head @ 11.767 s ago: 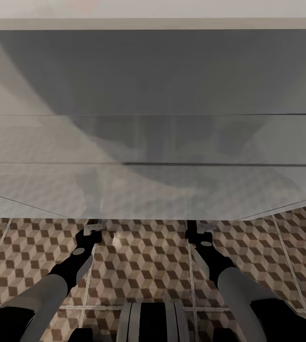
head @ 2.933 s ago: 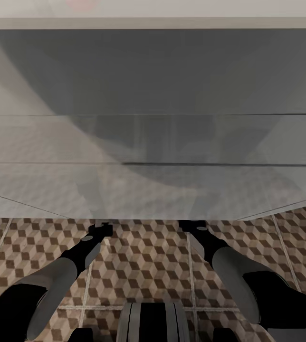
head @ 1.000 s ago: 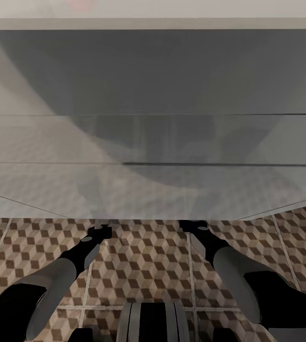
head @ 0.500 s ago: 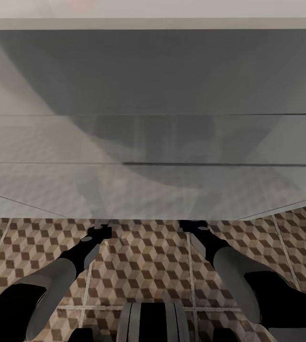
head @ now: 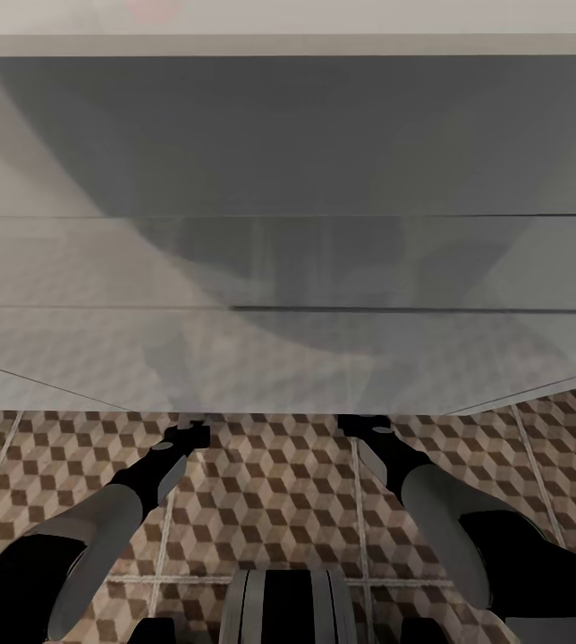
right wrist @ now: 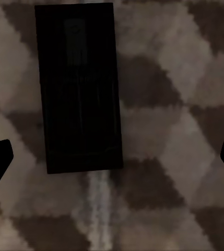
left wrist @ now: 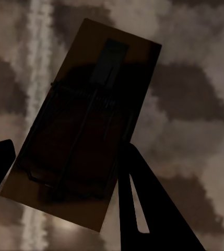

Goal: Take the four mousetraps from the cabinet in the bathroom and place them on the bathroom floor. Make sure all four end up on the same floor surface, and ensure that at least two of them are either under or directly next to the same bathroom sink.

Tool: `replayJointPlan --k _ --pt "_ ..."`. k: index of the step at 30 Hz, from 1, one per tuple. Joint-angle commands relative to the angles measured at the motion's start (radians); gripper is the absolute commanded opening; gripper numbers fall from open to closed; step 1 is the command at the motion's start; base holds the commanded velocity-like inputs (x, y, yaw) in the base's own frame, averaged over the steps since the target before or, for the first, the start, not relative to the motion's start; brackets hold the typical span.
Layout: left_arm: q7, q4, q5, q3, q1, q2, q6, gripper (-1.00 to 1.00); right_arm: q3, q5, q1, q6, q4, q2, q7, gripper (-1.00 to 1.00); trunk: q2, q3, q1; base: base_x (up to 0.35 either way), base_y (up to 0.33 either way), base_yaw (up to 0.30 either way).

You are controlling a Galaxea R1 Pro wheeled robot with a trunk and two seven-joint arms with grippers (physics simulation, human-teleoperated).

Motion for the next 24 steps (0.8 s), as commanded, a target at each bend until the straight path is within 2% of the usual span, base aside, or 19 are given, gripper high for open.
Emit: replayJointPlan --k 1,12,24 --pt "0.007 0.057 0.012 -0.003 0.000 0.001 -0.001 -1.00 0.005 -0.006 0.000 0.002 -0.001 0.000 -0.005 1.00 0.000 -0.001 0.000 0.000 0.000 0.000" --pt "0.007 0.057 0.012 -0.003 0.000 0.003 0.028 -1.00 0.005 -0.006 0.000 0.002 -0.001 0.001 -0.004 1.00 0.000 -0.001 0.000 0.000 0.000 0.000" --pt "0.007 0.058 0.012 -0.003 0.000 0.006 0.028 -1.00 0.005 -0.006 0.000 0.000 -0.001 0.001 -0.004 1.00 0.000 -0.001 0.000 0.000 0.000 0.000"
